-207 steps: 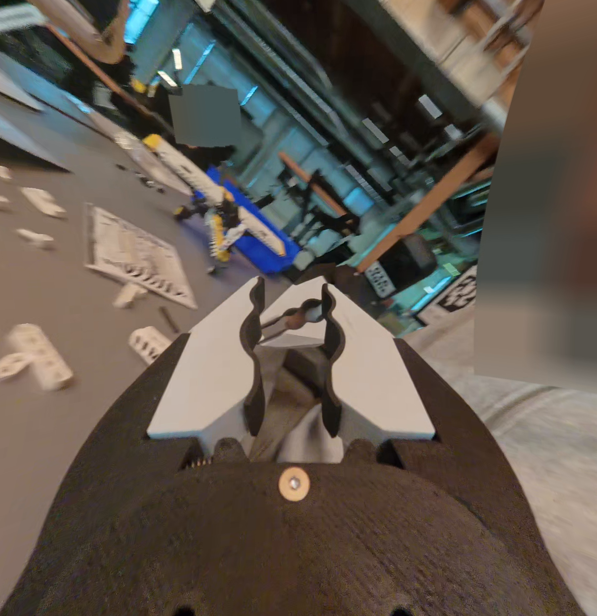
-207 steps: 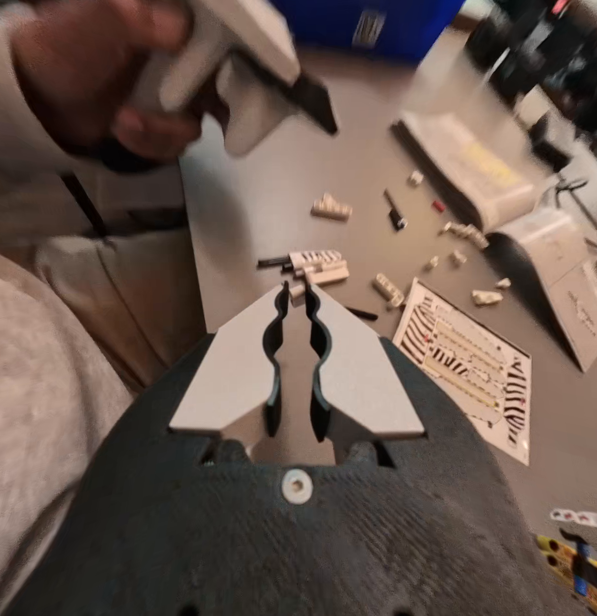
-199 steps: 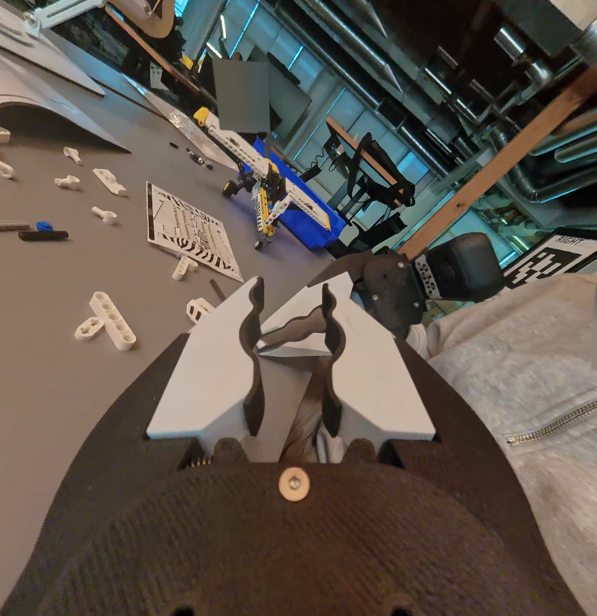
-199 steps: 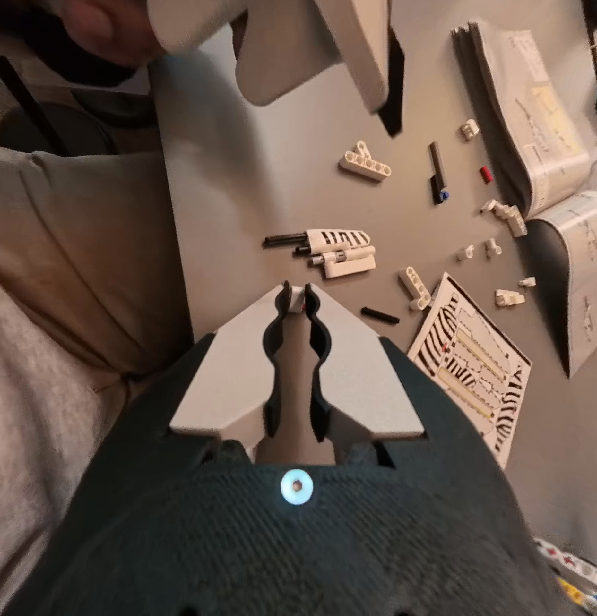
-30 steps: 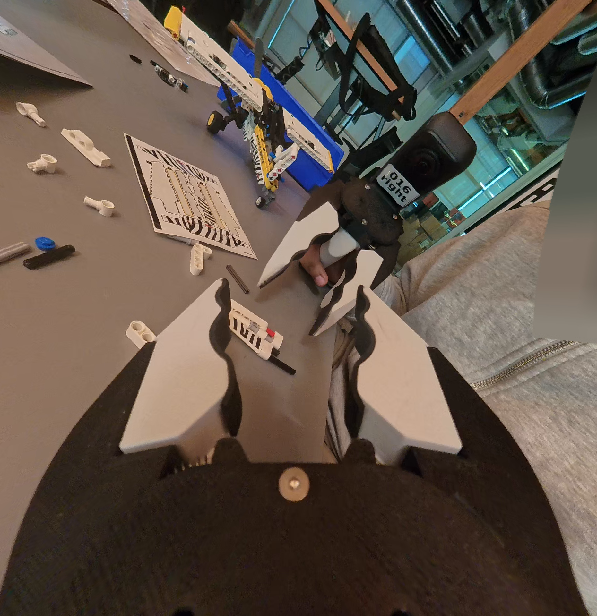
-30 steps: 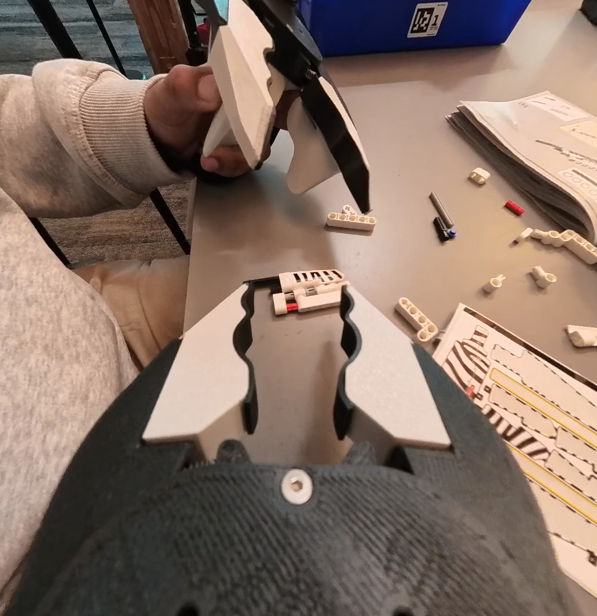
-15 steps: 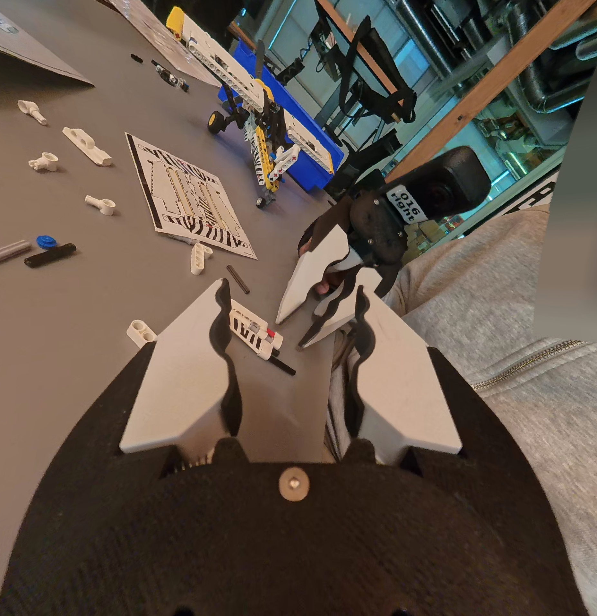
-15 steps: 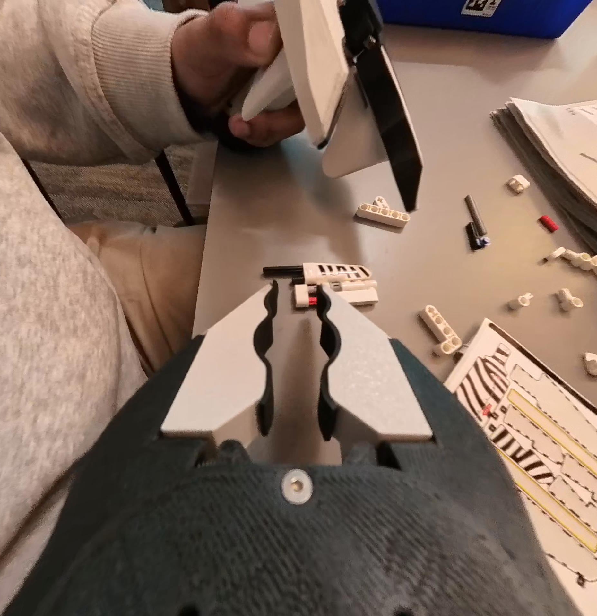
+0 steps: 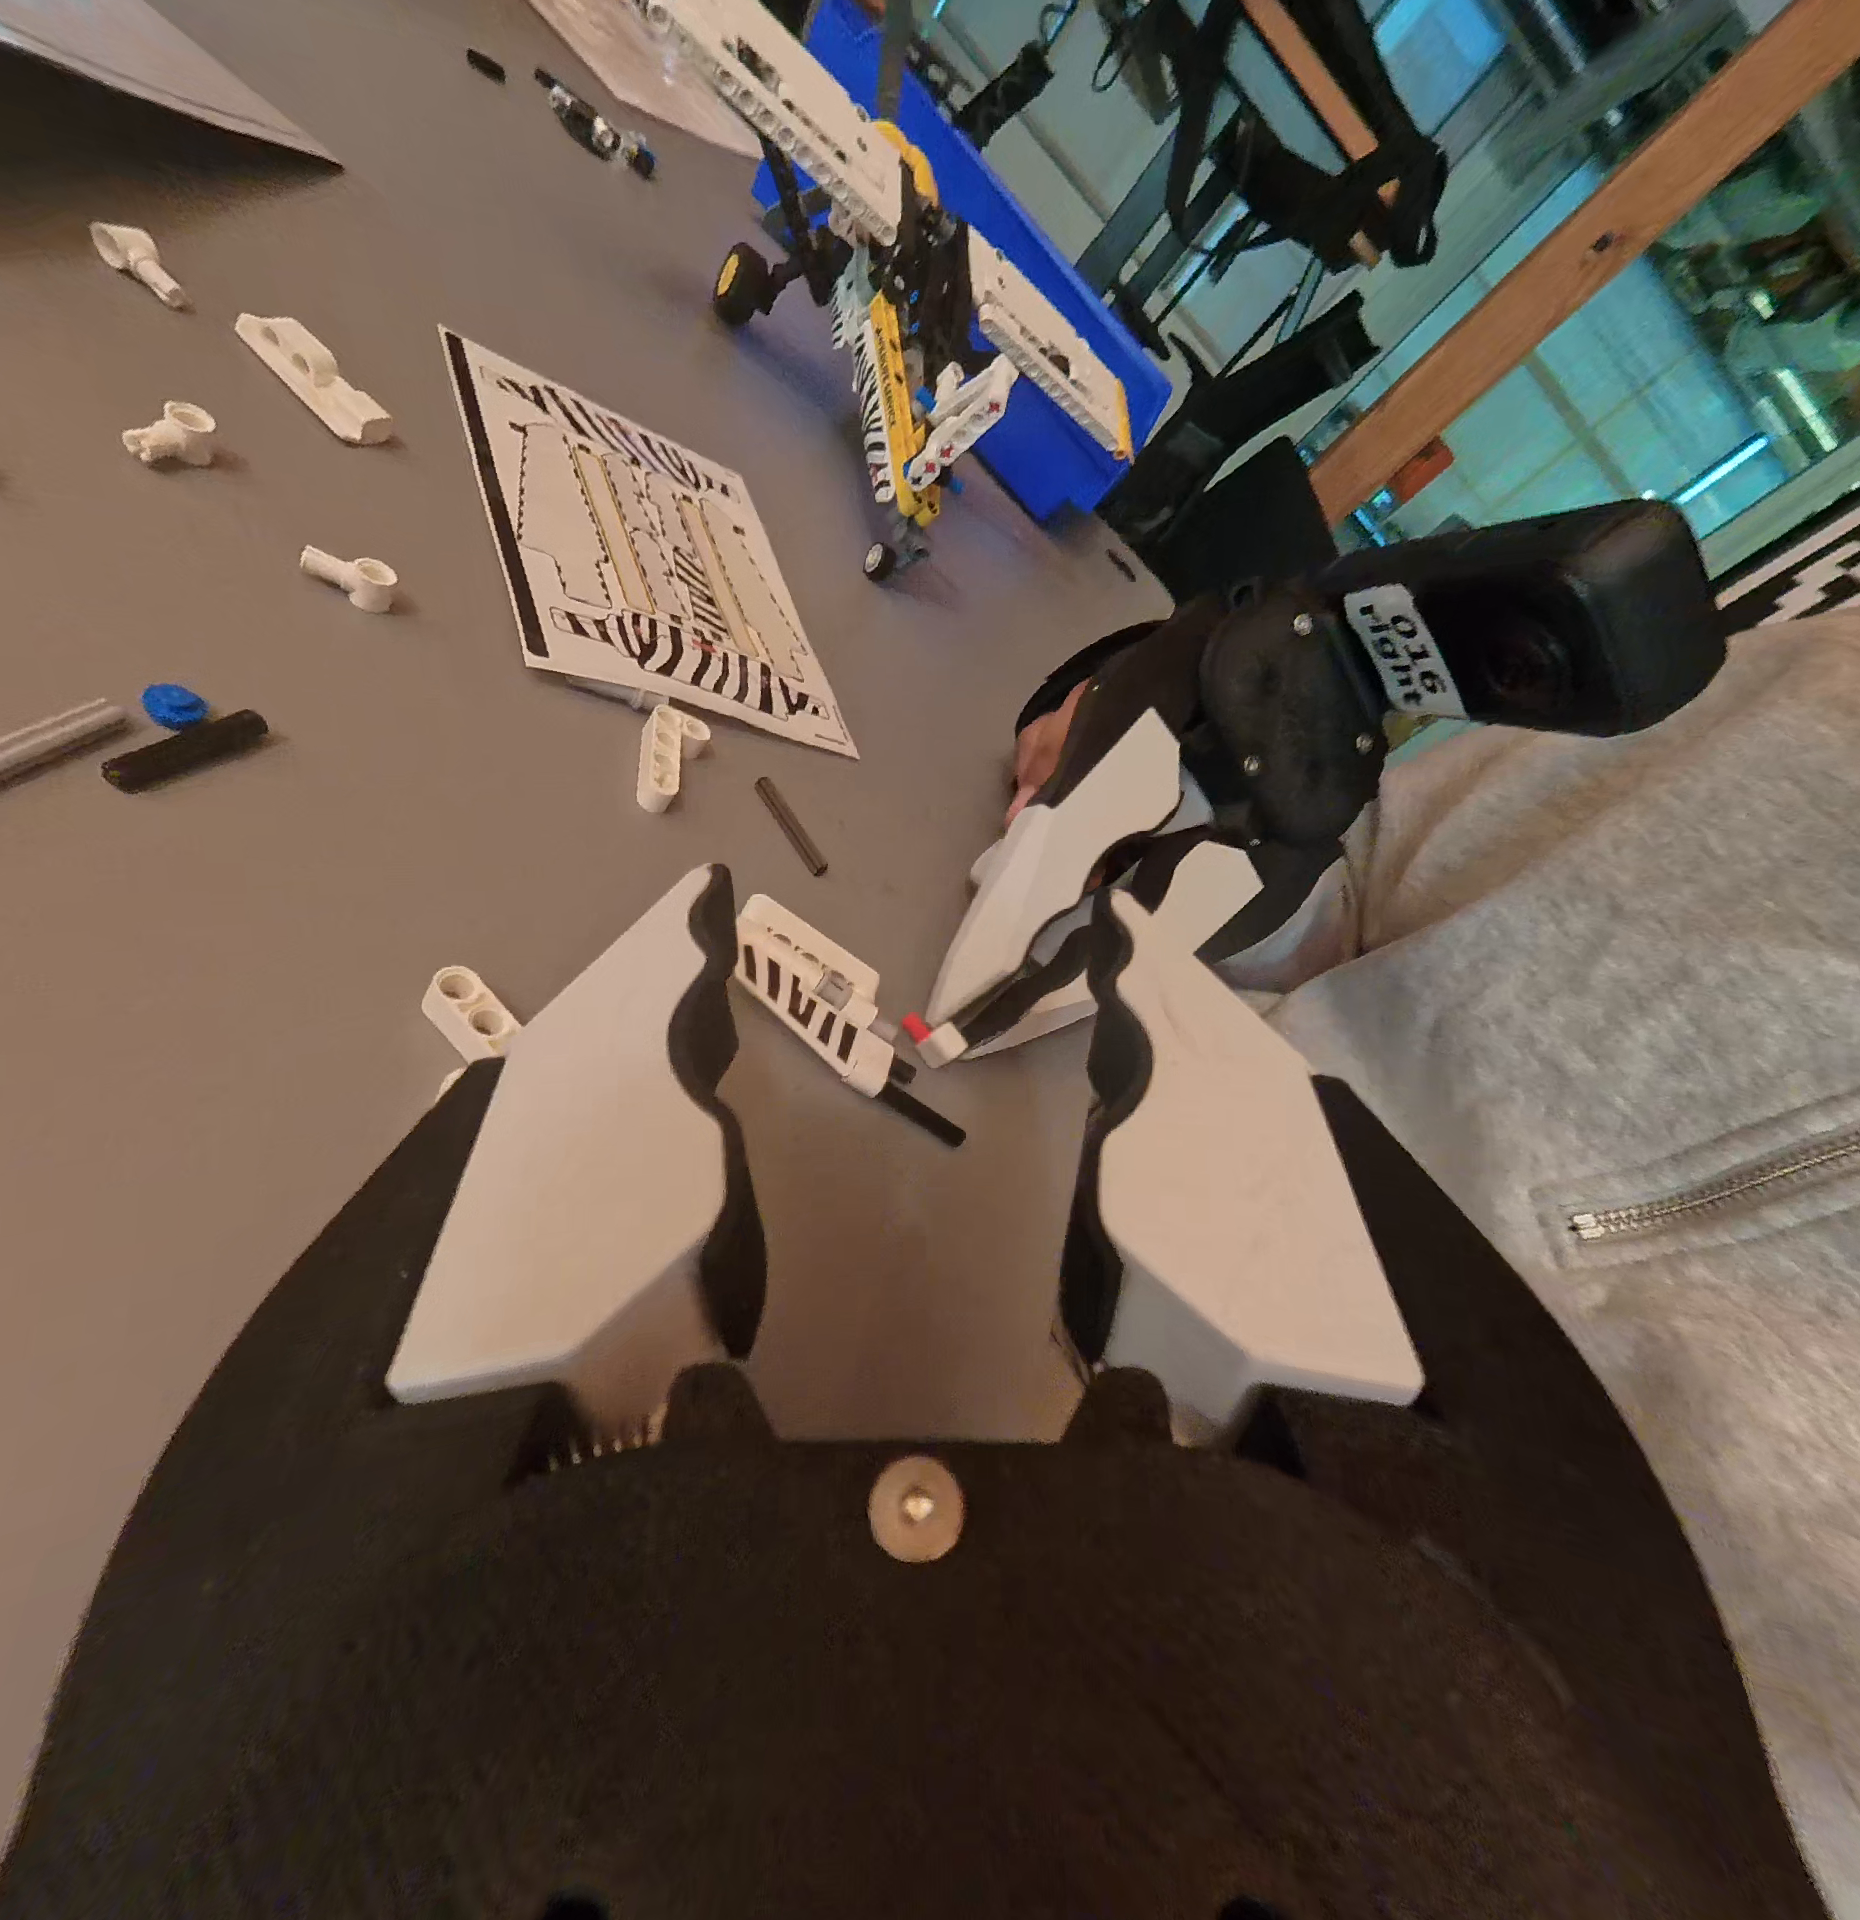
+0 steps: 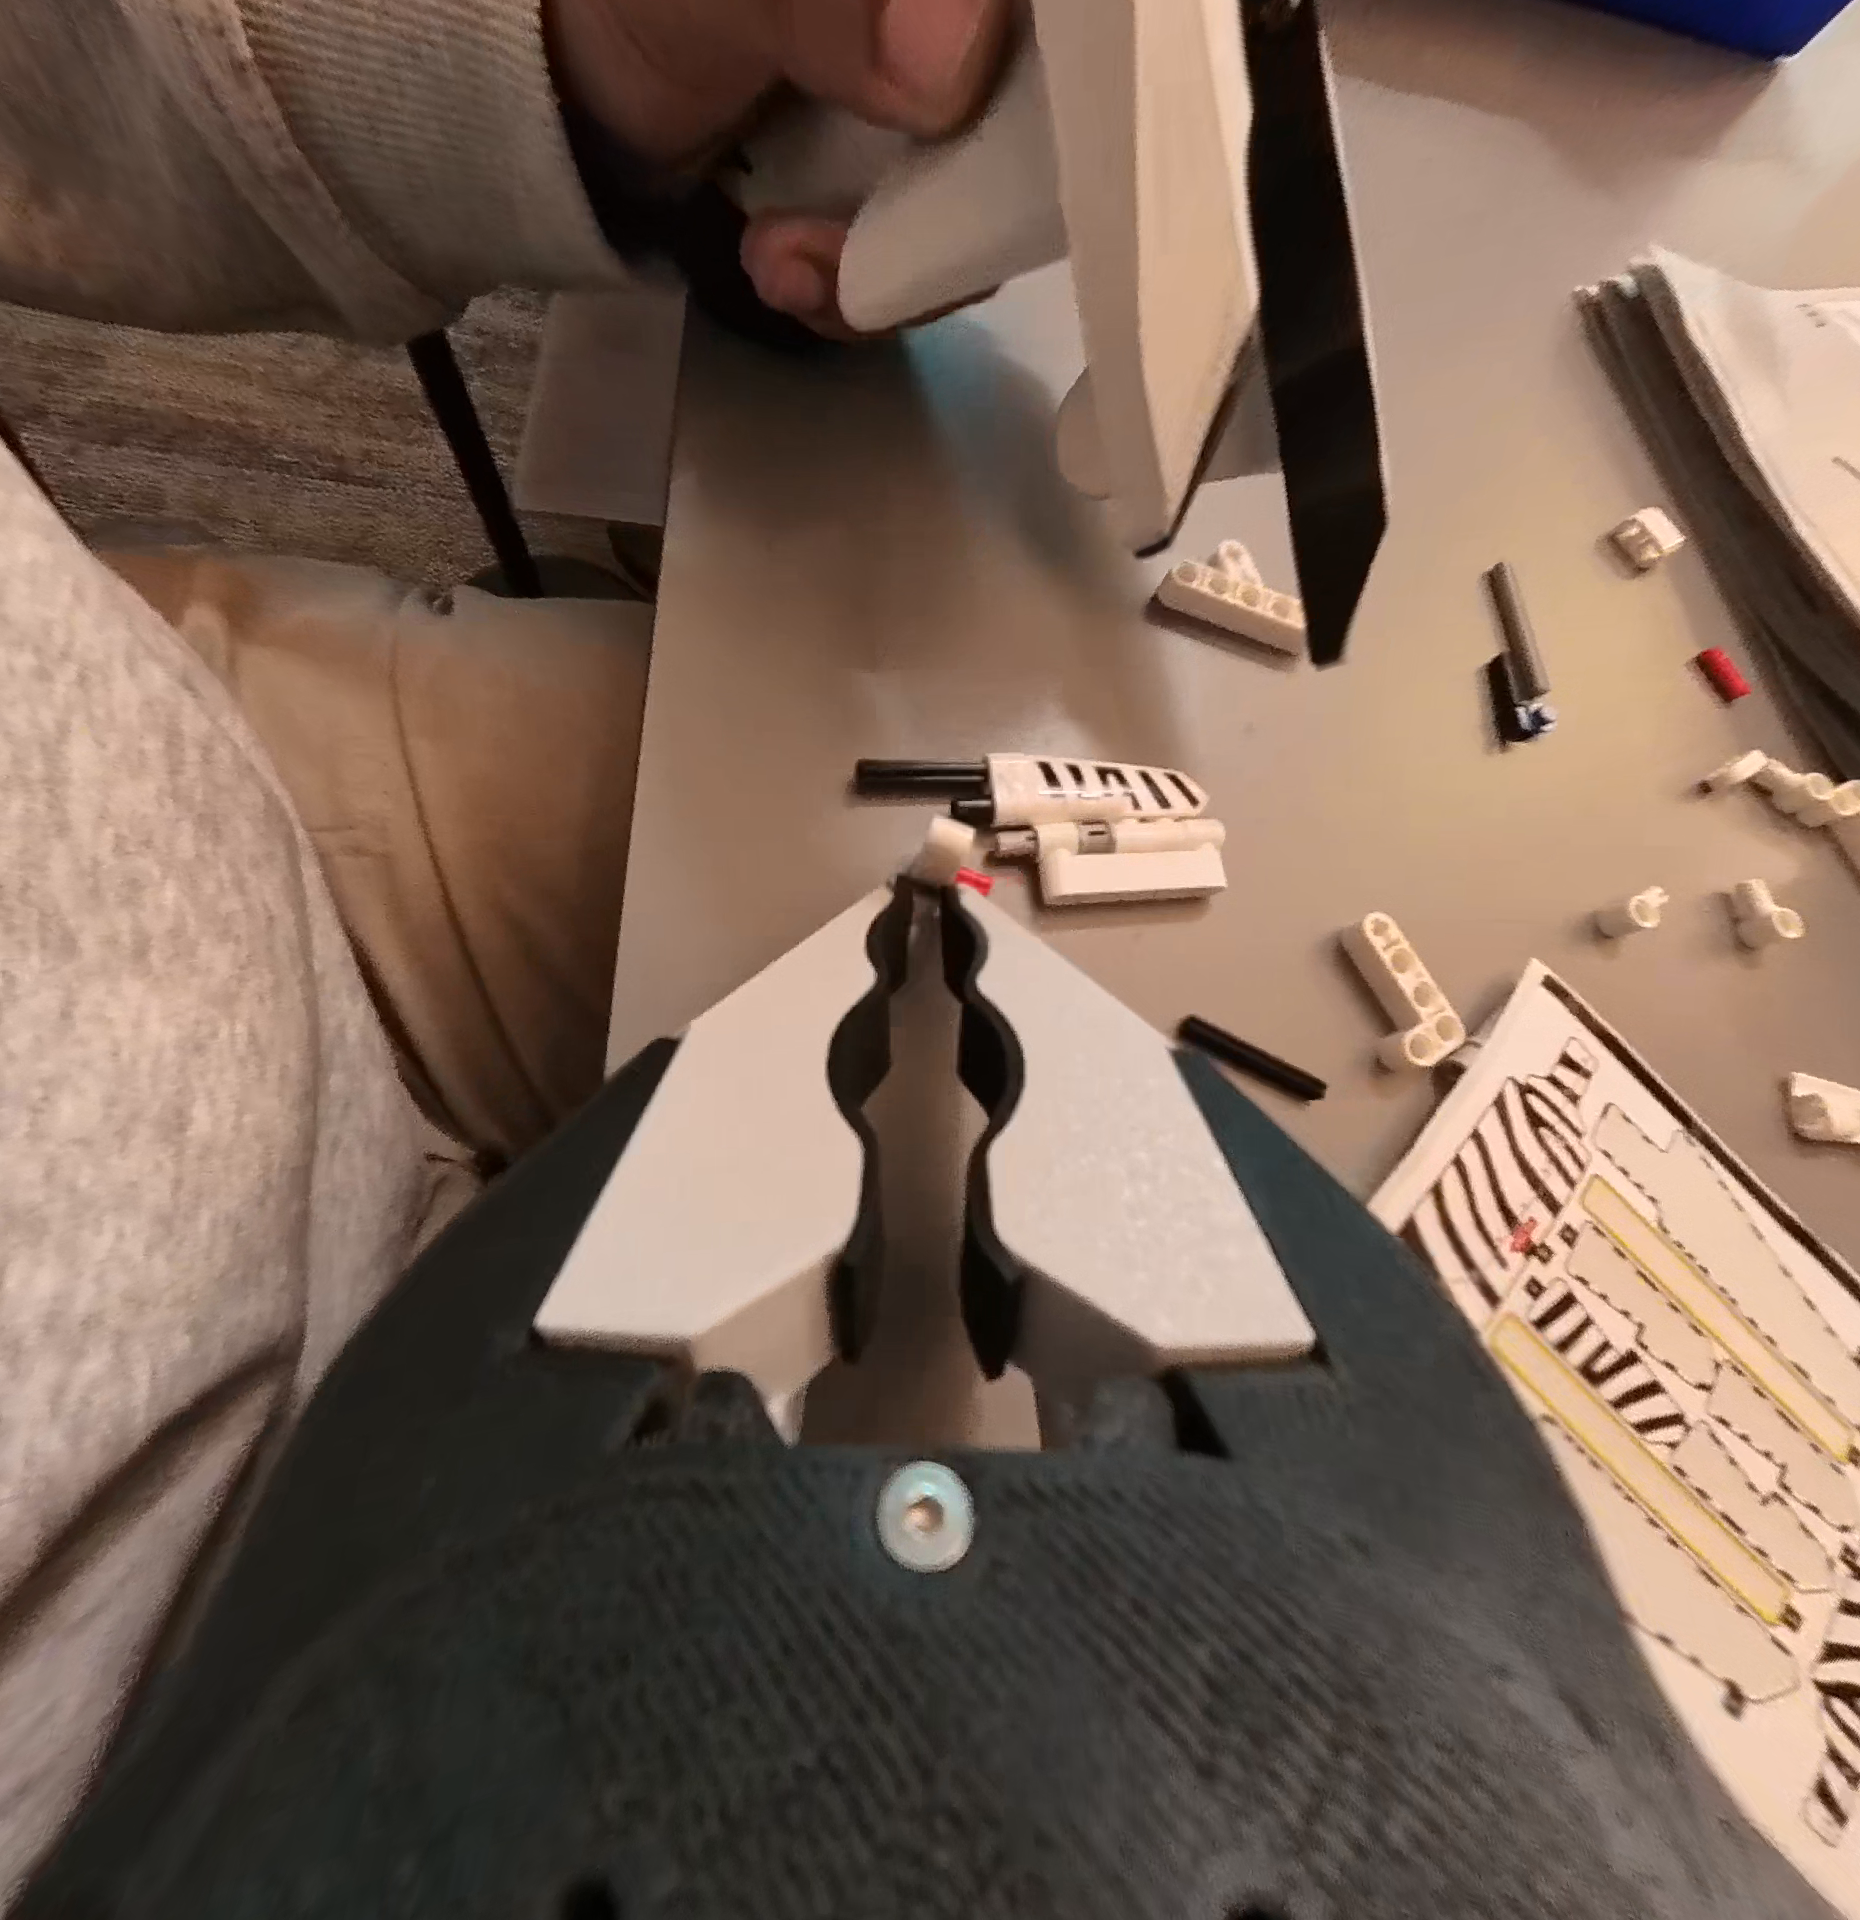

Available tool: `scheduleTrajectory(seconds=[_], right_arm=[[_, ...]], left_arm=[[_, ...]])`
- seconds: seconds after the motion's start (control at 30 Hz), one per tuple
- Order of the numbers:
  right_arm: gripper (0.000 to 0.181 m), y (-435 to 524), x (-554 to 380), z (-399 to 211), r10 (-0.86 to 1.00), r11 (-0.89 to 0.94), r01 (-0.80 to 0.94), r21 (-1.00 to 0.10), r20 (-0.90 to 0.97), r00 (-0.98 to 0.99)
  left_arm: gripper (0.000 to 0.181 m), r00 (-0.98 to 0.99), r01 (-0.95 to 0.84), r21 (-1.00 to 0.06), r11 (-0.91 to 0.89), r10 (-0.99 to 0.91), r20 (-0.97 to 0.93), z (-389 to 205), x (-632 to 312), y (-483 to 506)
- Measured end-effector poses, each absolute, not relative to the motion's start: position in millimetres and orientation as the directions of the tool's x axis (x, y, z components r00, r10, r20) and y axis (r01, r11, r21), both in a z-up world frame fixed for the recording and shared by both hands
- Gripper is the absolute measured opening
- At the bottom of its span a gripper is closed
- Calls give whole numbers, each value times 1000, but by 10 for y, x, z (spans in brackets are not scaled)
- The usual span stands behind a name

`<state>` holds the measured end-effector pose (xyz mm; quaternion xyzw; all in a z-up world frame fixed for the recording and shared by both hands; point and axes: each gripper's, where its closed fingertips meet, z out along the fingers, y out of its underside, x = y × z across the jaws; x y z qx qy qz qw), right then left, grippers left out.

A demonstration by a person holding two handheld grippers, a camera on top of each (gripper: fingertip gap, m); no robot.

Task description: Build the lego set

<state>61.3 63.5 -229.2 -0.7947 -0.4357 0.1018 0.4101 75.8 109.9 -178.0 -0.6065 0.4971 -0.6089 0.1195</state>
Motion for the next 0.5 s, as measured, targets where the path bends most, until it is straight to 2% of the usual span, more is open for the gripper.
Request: scheduleTrajectory(seconds=[0.1,0.3,0.5], right_arm=[[6,582,613,-2296,789,-301,594,-746,154,594],[25,626,647,-2295,763,-369,541,-756,87,641],[31,681,586,-2278,760,-349,544,-763,109,641]], left_arm=[[66,-230,-480,-744,-465,-752,618,-1816,768,1077],[66,-233,-472,-736,-486,-736,635,-1802,765,1095],[66,-233,-471,-738,-484,-739,633,-1801,764,1095]])
